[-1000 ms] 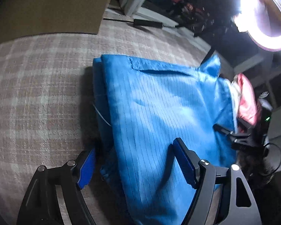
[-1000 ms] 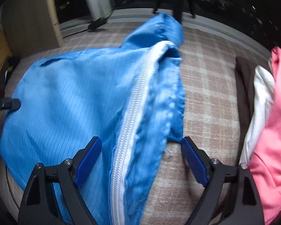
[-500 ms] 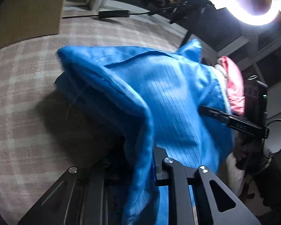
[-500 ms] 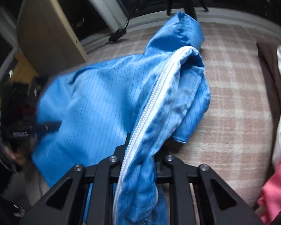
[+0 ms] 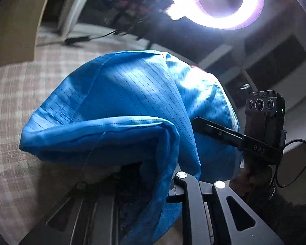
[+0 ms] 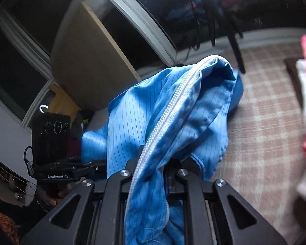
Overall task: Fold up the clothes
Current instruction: 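Carry the folded coat to the pink clothes pile with both grippers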
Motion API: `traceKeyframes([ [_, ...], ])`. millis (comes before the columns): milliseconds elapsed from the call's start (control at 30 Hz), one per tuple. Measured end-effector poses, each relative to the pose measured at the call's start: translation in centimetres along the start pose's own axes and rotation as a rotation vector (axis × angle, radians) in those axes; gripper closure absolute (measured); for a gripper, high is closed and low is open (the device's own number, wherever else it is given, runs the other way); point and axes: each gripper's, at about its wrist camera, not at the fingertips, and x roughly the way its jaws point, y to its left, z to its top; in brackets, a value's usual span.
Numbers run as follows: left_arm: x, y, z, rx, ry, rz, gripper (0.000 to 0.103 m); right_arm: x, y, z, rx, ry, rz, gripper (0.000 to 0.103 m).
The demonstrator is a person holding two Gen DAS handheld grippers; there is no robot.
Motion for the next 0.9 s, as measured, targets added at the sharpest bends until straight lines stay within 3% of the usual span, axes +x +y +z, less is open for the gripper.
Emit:
traceKeyframes([
  [100,-0.9,-2.6,-0.2,0.054,-0.012,-0.016,0.087,-4.5,1.8,-1.3,-0.011,-0.066,-0.033,0.089],
  [400,2.1,-12.5,1.5,0.210,-0.014,-0.046,0.087,-15.9,2.8,-5.0,0.006,-0.221,-0.191,0.089],
  [667,4.7,-21.3,2.9,0.349,-0.017,-0.073,0.088,-23.6,-3.1,-3.1,-0.045,-0.264,-0.278,0.089],
  [900,10.0,-27.0,6.9,0.384,-0.036,-0.032,0.088,-28.3,-10.8,1.7,-0.095,-0.253,-0.332,0.089],
])
